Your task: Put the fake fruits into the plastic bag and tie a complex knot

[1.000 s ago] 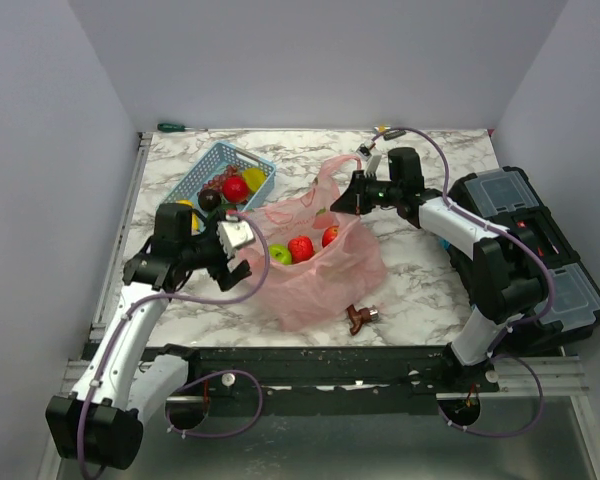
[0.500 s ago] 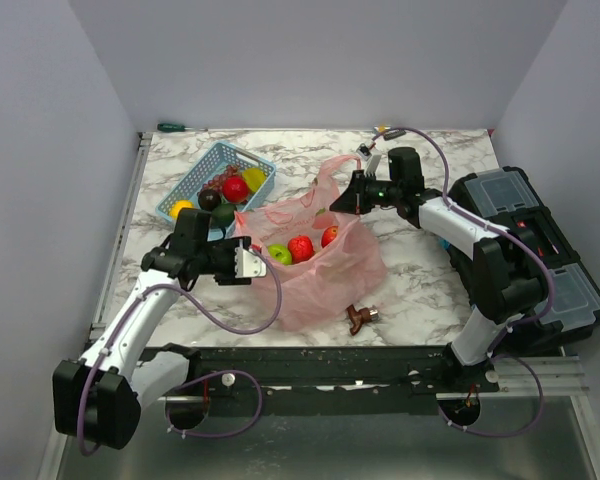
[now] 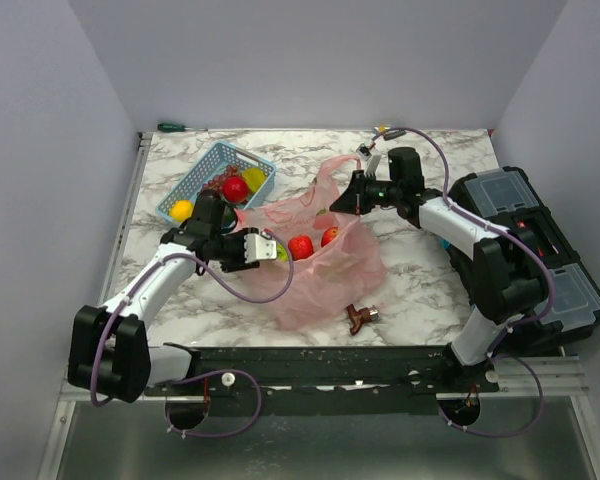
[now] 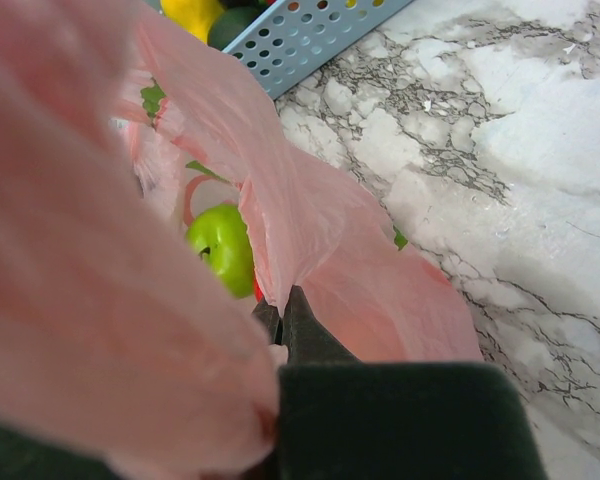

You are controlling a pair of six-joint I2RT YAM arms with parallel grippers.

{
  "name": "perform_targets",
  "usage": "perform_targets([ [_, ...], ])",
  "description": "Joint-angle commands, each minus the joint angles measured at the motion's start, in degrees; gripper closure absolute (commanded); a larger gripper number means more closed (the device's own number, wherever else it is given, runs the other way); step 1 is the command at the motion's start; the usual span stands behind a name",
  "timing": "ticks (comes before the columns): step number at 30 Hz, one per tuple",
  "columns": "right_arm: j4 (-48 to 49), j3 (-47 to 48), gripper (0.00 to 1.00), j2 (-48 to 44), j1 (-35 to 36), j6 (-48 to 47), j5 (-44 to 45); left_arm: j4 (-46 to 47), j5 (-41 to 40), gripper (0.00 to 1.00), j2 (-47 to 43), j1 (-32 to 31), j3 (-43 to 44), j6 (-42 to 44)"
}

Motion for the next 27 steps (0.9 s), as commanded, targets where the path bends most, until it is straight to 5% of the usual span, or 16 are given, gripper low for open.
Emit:
perform_targets([
  [1, -0.5, 0.3, 0.99, -2.6, -0.2, -1.4, 0.0, -4.4, 3.1, 0.70, -1.7, 0.5, 8.2, -6.5],
  [4, 0.1, 0.7, 0.99, -3.8, -0.3, -0.9, 0.4, -8.9, 7.9, 1.00, -4.6, 0.8, 12.6, -10.7],
  [11, 3.4, 2.4, 0.99, -8.6, -0.2, 1.8, 1.9, -12.5, 15.1, 1.00, -10.6, 3.0, 26.4, -24.8],
  [16, 6.9, 0.8, 0.98, -13.3, -0.2, 4.1, 2.2, -2.1, 14.7, 1.00, -17.4, 4.3, 27.0, -32.1],
  [18, 7.4, -2.6, 0.85, -15.6, -0.2, 3.4, 2.4, -4.3, 17.3, 1.00, -19.4, 4.7, 26.8, -27.6],
  [23, 2.1, -6.3, 0.35, -20.2, -0.2, -3.9, 6.4, -18.3, 20.9, 1.00, -22.6, 4.5, 23.9, -7.7],
  [27, 3.3, -4.1, 0.26, -20.3, -0.2, -4.9, 9.2, -21.7, 21.6, 1.00, -24.0, 4.2, 21.0, -2.5],
])
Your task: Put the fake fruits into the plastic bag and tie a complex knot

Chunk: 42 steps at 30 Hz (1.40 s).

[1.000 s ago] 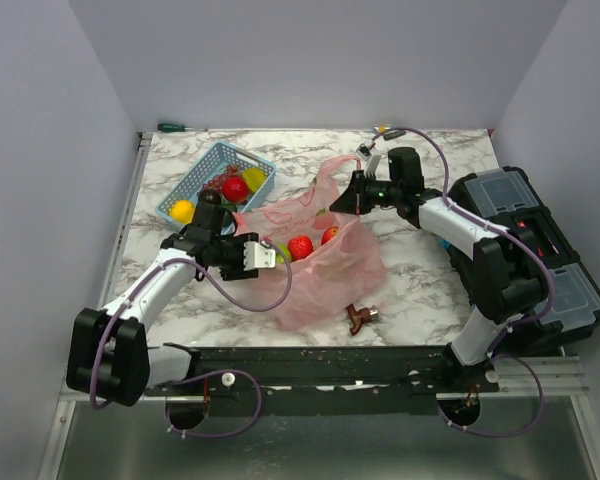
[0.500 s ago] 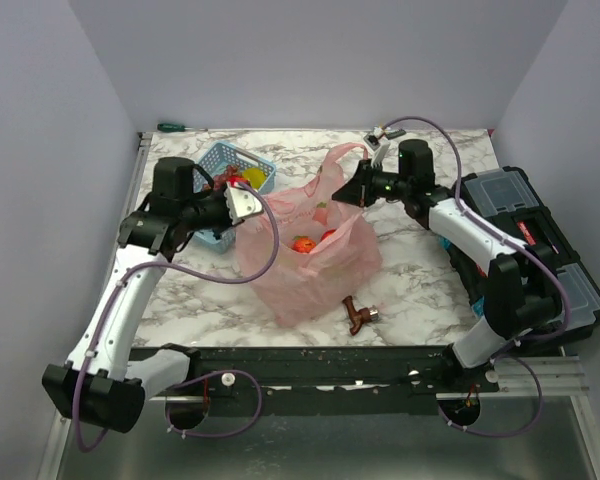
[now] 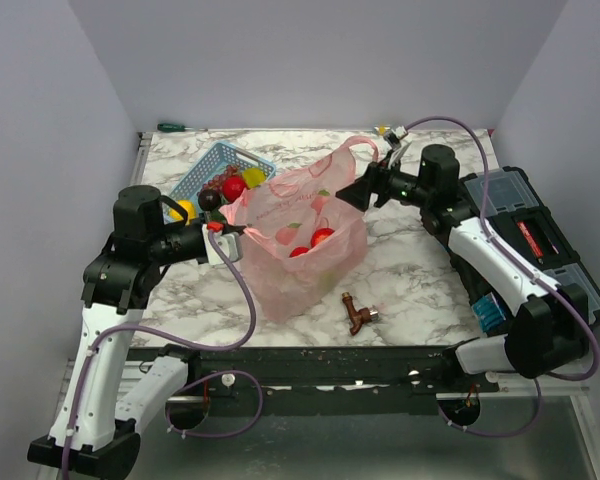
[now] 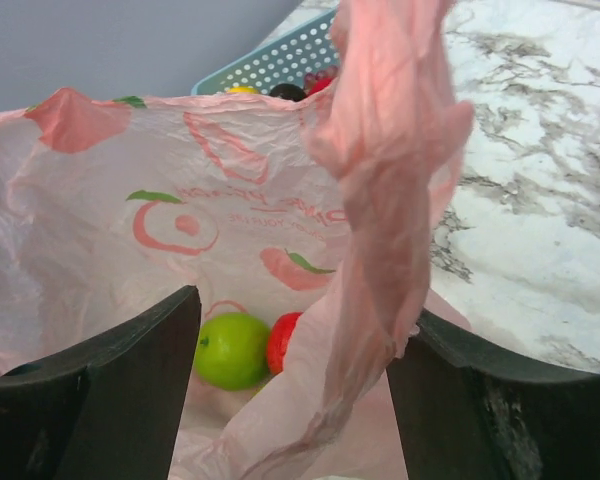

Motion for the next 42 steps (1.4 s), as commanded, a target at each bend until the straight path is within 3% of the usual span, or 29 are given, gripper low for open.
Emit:
perform_targets([
  [1, -0.1, 2.9, 0.26, 0.2, -0.2, -3.6, 5.0, -7.4, 4.2, 1.00, -0.9, -0.1, -3.6, 10.3],
  [5, -1.4, 8.5, 0.25, 3.7, -0.2, -5.3, 9.8, -6.7, 3.9, 1.00, -0.6, -0.4, -2.6, 10.0],
  [7, -0.3, 12.5, 0.19, 6.4, -0.2, -5.6, 13.0, -5.2, 3.7, 1.00, -0.2, -0.4, -2.3, 8.7],
  [10, -0.2, 15.6, 0.22, 8.8, -0.2, -6.5, 13.4, -3.8, 3.1, 1.00, 0.1, -0.4, -2.3, 7.4],
  [14, -0.6, 17.9, 0.40, 11.3, -0.3, -9.1, 13.3, -0.8, 1.9, 1.00, 0.3, -0.4, -2.7, 4.6],
  [20, -1.4, 22.6, 0.79, 14.5, -0.3, -13.0, 13.2, 4.2, -1.1, 1.00, 0.7, 0.0, -1.9, -2.2],
  [24, -1.4, 28.0, 0.93, 14.5, -0.3, -13.9, 12.1, 14.2, -6.8, 1.00, 2.2, 2.3, -0.2, -12.7],
  [28, -2.6, 33.1, 0.99, 12.5, -0.3, -12.9, 8.7, 16.2, -3.3, 1.00, 6.8, 7.7, 9.0, -21.3],
  [32, -2.3, 29.5, 0.99, 7.1, -0.3, -12.8, 5.2, 13.8, 1.0, 1.00, 7.5, 9.5, 13.5, -23.5],
  [42, -2.7, 7.8, 0.99, -6.5, -0.3, -12.1, 0.8, 0.9, -3.5, 1.00, 2.8, 13.4, 3.4, -12.1],
])
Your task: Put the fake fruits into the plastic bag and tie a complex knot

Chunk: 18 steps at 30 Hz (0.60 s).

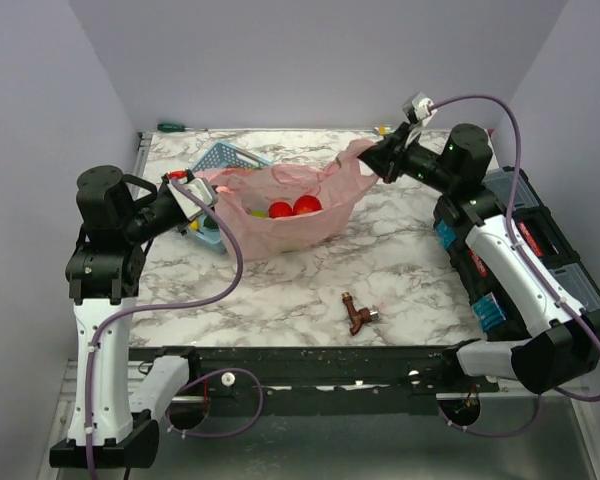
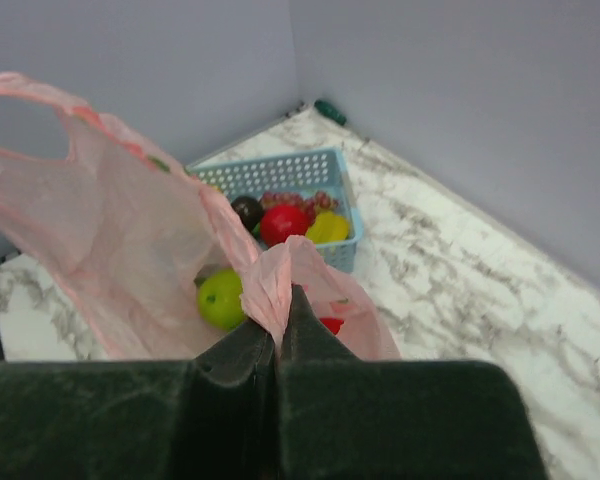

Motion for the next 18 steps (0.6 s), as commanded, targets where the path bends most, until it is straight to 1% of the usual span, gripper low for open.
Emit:
perform_targets([
  [1, -1.1, -7.2, 0.99, -4.2, -0.3, 0.8, -4.0, -9.1, -2.9, 1.00, -1.5, 3.7, -6.3, 5.5],
  [3, -1.1, -9.0, 0.99, -6.1, -0.3, 1.7, -4.0, -10.0, -3.2, 1.00, -2.9, 5.5, -9.4, 6.0],
  [5, -1.8, -8.5, 0.99, -7.1, -0.2, 2.2, -4.7, -11.0, -3.7, 1.00, -4.2, 6.8, -10.6, 6.0],
  [6, -1.9, -7.7, 0.99, -7.5, -0.3, 2.3, -4.7, -11.6, -3.6, 1.00, -4.7, 7.5, -10.4, 5.6],
  [9, -2.7, -4.3, 0.99, -7.6, -0.3, 4.1, -5.4, -17.0, -2.2, 1.00, -4.5, 8.5, -8.2, 8.5],
  [12, -1.6, -4.0, 0.99, -7.6, -0.2, 6.9, -6.3, -17.5, -2.8, 1.00, -3.3, 8.8, -6.0, 6.9],
  [13, -1.3, -4.4, 0.99, -7.5, -0.2, 7.8, -6.0, -17.9, -2.1, 0.99, -2.7, 8.8, -4.8, 6.3],
  [14, -0.7, -5.2, 0.99, -7.5, -0.2, 8.5, -5.8, -19.0, -0.4, 0.88, -1.7, 8.7, -3.0, 5.9],
  [15, 0.0, -6.0, 0.99, -7.5, -0.2, 9.3, -5.5, -20.3, 1.8, 0.74, -0.7, 8.6, -1.1, 5.9],
  [16, 0.5, -7.0, 0.99, -7.5, -0.2, 10.3, -5.5, -21.5, 3.4, 0.56, 0.2, 8.3, 0.4, 5.5],
  [18, 1.5, -8.6, 0.99, -7.8, -0.1, 12.1, -6.0, -21.5, 4.5, 0.33, 1.3, 6.8, 2.8, 4.4],
])
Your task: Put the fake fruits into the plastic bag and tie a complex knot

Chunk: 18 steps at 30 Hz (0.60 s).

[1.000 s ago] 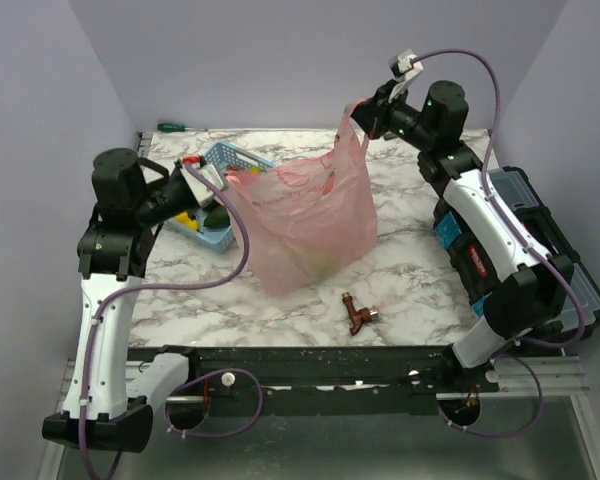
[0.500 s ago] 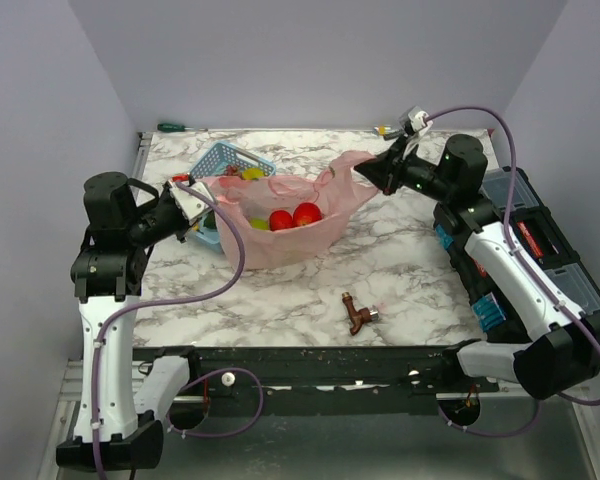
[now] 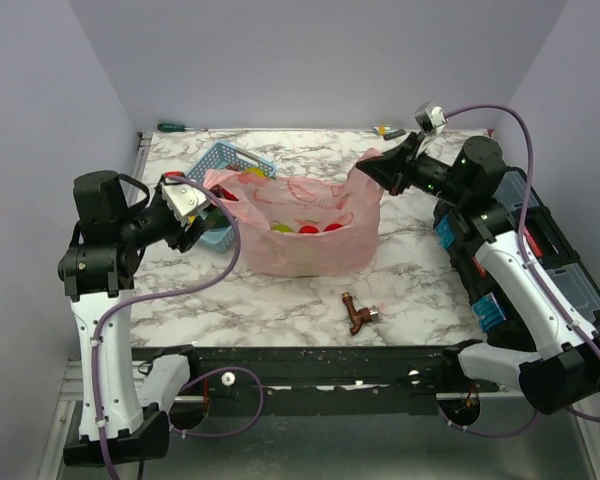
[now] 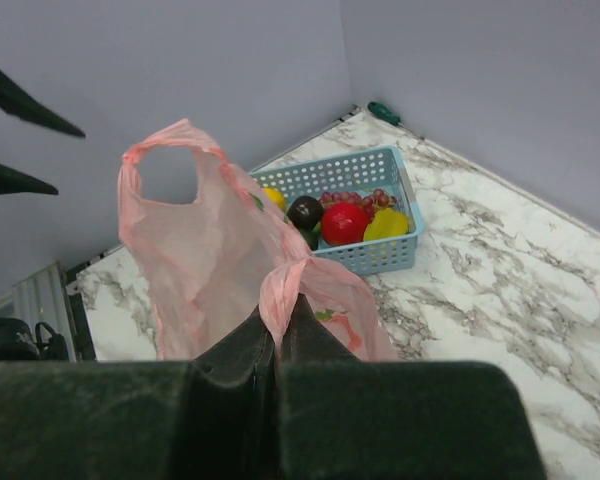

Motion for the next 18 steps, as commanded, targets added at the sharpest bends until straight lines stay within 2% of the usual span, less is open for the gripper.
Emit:
perform_targets([
  [1, 3.0, -3.3, 0.99, -0.7, -0.1, 5.3, -1.9, -2.0, 5.5, 0.28, 2.6, -2.7, 5.5, -2.3],
  [2, 3.6, -4.2, 0.99, -0.9, 0.2, 5.7, -2.3, -0.3, 5.2, 0.23, 2.6, -4.2, 5.5, -3.3],
  [6, 4.8, -5.2, 0.99, -1.6, 0.6, 6.4, -3.8, 5.8, 2.5, 0.22, 4.3, -13.7, 7.4, -6.1],
  [8, 4.7, -4.9, 0.99, -2.0, 1.0, 6.1, -4.1, 8.7, 1.5, 0.22, 6.4, -18.1, 10.6, -8.2],
  [12, 3.3, -3.7, 0.99, -3.2, 1.1, 4.4, -4.2, 14.8, 2.9, 0.21, 12.5, -22.8, 18.2, -15.6],
  [18, 0.1, -2.5, 0.93, -4.6, 1.2, 0.0, -4.1, 19.9, -0.5, 0.19, 19.2, -33.7, 21.5, -14.6],
])
